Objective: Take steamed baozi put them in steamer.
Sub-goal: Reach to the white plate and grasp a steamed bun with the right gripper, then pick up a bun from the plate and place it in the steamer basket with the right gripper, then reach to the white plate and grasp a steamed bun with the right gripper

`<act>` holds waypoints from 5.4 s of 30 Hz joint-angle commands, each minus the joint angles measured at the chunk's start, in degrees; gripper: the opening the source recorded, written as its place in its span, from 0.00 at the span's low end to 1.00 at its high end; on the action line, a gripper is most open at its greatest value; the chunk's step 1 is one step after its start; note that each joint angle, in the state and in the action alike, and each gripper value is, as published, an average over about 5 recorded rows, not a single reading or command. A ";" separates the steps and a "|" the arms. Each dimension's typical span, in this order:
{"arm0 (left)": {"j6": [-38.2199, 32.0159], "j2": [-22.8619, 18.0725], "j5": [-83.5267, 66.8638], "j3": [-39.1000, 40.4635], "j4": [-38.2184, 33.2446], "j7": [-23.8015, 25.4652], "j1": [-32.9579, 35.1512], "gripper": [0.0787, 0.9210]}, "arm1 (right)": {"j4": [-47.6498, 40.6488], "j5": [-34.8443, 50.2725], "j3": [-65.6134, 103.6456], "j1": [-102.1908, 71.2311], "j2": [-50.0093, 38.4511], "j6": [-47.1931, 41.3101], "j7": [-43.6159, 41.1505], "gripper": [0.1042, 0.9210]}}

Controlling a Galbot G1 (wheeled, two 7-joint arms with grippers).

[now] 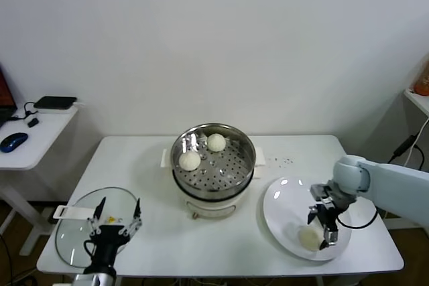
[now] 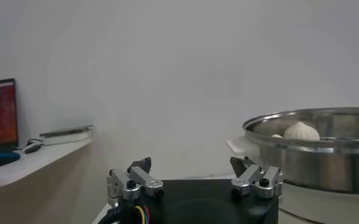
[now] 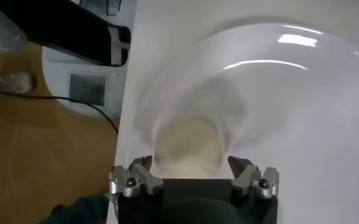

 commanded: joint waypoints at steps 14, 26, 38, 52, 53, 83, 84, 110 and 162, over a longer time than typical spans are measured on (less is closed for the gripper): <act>0.06 0.00 0.00 0.10 0.16 0.00 -0.22 0.88 | -0.68 -0.94 2.03 -2.30 0.23 -0.22 -0.37 0.86; 0.07 0.01 0.00 0.01 0.27 -0.01 -0.23 0.88 | -0.35 -0.66 3.07 -1.52 -0.56 0.14 -0.86 0.69; 0.23 0.16 -0.01 0.09 0.27 0.01 -0.17 0.88 | 5.43 -5.69 1.85 13.96 -0.19 10.59 -4.69 0.68; 0.78 0.06 0.24 0.27 -0.36 -0.03 0.13 0.88 | 9.46 -7.49 -1.63 39.02 9.44 30.97 -7.18 0.68; 0.82 0.05 0.25 0.26 -0.40 -0.03 0.14 0.88 | 9.28 -7.62 -1.26 39.88 10.72 32.11 -7.14 0.68; 2.23 0.09 1.62 -0.15 -1.33 -0.13 -0.70 0.88 | -7.83 -22.34 9.03 18.19 40.78 39.34 -4.60 0.67; 2.21 0.10 1.61 -0.20 -1.24 -0.13 -0.68 0.88 | -8.27 -22.52 9.02 17.68 40.90 39.40 -4.60 0.67; 1.90 -0.05 1.47 -0.23 -0.16 -0.16 -0.91 0.88 | -8.14 -22.59 7.35 13.52 39.72 39.45 -5.07 0.66; 2.21 0.04 1.09 -0.42 -0.12 -0.17 -1.89 0.88 | -10.51 -14.21 8.75 21.58 35.58 45.59 -9.02 0.88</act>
